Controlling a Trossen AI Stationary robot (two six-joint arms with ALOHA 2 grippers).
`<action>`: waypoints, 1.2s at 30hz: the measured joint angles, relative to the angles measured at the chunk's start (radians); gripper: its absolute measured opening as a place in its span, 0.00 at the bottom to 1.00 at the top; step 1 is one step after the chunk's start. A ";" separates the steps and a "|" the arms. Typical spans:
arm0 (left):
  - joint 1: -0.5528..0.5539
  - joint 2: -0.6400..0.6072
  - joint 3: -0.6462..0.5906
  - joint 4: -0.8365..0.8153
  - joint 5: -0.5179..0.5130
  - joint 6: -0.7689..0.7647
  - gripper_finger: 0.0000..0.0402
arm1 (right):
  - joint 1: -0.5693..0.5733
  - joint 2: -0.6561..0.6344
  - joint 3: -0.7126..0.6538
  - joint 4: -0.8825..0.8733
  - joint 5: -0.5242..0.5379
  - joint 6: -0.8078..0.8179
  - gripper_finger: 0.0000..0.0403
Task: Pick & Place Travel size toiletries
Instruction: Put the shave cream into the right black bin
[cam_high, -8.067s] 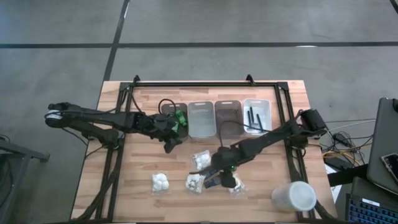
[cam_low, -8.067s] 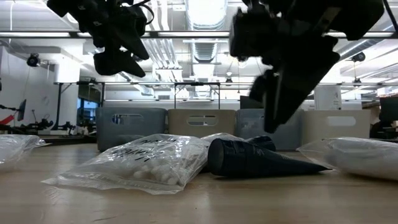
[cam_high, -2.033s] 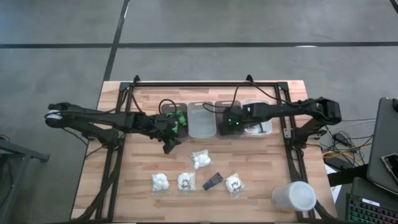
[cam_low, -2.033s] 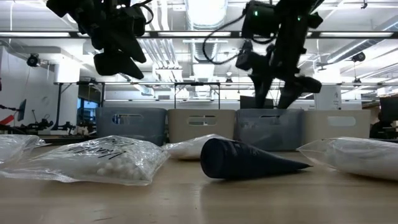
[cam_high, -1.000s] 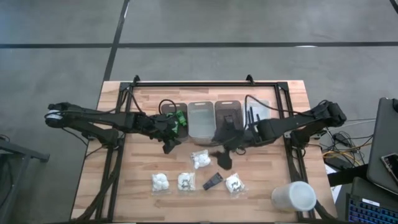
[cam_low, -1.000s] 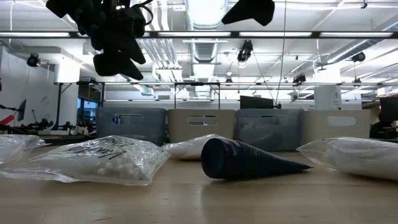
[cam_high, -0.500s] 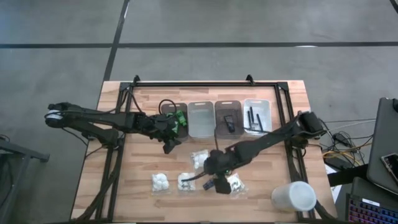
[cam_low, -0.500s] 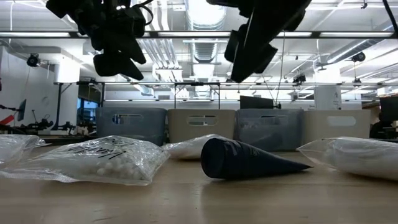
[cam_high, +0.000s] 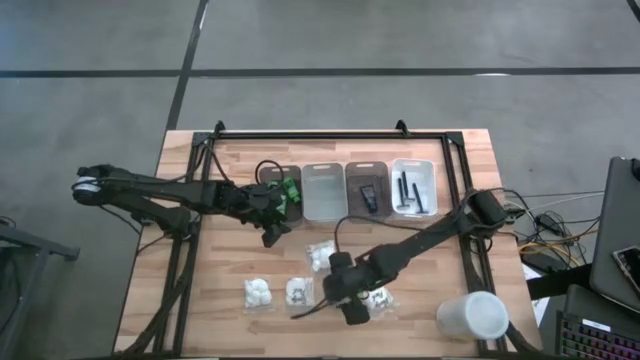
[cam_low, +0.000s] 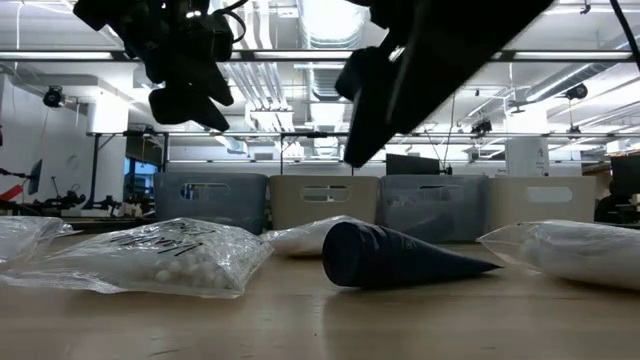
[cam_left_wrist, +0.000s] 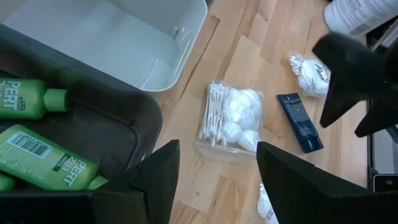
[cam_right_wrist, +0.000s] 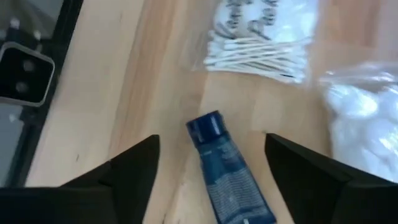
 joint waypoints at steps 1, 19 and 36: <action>0.000 0.000 0.000 0.001 0.000 0.000 0.54 | 0.002 0.009 0.004 0.004 0.000 -0.018 0.74; 0.000 0.000 -0.001 -0.001 0.000 0.000 0.54 | 0.024 0.138 0.001 0.007 0.027 -0.105 0.82; 0.000 0.000 -0.001 0.000 -0.002 0.000 0.54 | 0.020 0.138 0.013 -0.051 0.027 -0.025 0.27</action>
